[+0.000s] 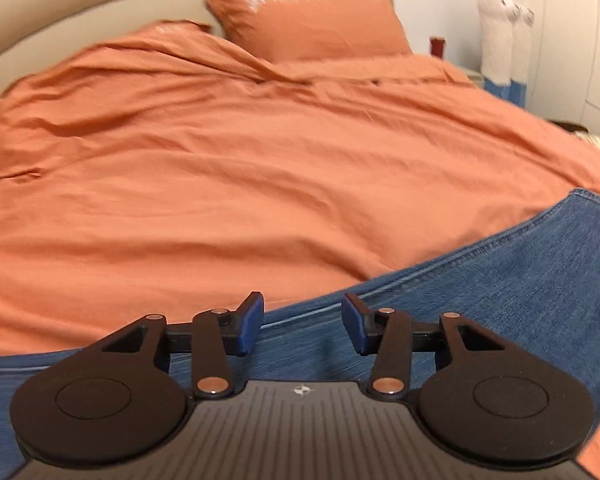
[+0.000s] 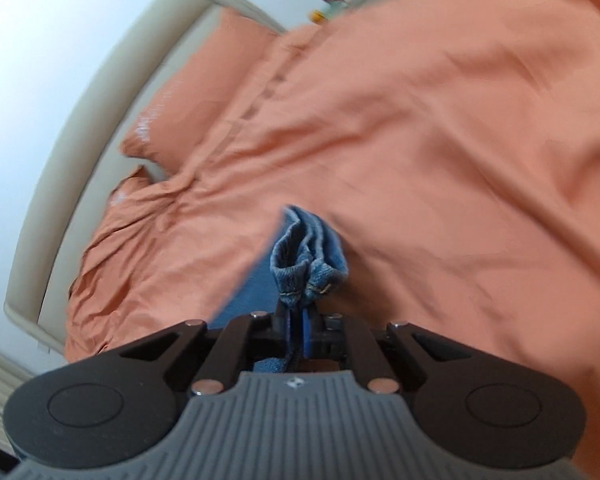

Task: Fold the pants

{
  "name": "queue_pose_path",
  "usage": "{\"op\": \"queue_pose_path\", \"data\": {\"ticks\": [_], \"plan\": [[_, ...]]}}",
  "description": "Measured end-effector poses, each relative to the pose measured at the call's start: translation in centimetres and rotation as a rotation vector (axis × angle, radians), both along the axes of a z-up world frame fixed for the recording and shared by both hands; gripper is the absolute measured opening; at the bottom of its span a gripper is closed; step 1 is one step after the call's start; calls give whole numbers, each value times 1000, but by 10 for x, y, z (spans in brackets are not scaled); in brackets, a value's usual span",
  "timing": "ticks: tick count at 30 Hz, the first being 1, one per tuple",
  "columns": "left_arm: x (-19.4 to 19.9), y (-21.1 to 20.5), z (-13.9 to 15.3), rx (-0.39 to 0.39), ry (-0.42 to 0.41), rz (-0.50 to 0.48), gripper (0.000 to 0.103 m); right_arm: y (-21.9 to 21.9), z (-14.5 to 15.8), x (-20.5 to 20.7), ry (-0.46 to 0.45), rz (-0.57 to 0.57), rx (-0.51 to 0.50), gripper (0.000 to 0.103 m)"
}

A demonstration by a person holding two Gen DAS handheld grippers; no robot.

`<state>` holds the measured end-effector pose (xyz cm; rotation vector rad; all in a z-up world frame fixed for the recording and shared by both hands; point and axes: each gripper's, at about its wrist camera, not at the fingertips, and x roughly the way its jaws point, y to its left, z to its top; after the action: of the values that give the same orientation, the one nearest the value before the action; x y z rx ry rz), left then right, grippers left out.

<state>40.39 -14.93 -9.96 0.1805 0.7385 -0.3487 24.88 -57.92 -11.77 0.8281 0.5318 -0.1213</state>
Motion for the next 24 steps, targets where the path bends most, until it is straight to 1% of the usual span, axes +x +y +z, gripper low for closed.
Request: {"op": "queue_pose_path", "data": {"ticks": [4, 7, 10, 13, 16, 18, 21, 24], "plan": [[-21, 55, 38, -5, -42, 71, 54, 47, 63, 8, -71, 66, -140, 0], [-42, 102, 65, -13, -74, 120, 54, 91, 104, 13, -124, 113, -213, 0], [-62, 141, 87, -1, -103, 149, 54, 139, 134, 17, -167, 160, -268, 0], [-79, 184, 104, 25, -119, 178, 54, 190, 152, 24, -194, 212, -296, 0], [-92, 225, 117, 27, -125, 216, 54, 241, 154, 32, -200, 261, -308, 0], [-100, 254, 123, 11, -117, 248, 54, 275, 147, 42, -192, 293, -295, 0], [-112, 289, 122, -22, -99, 288, 54, 321, 121, 51, -164, 342, -260, 1], [-119, 314, 108, -50, -63, 306, 54, 373, 81, 59, -106, 412, -249, 0]]}}
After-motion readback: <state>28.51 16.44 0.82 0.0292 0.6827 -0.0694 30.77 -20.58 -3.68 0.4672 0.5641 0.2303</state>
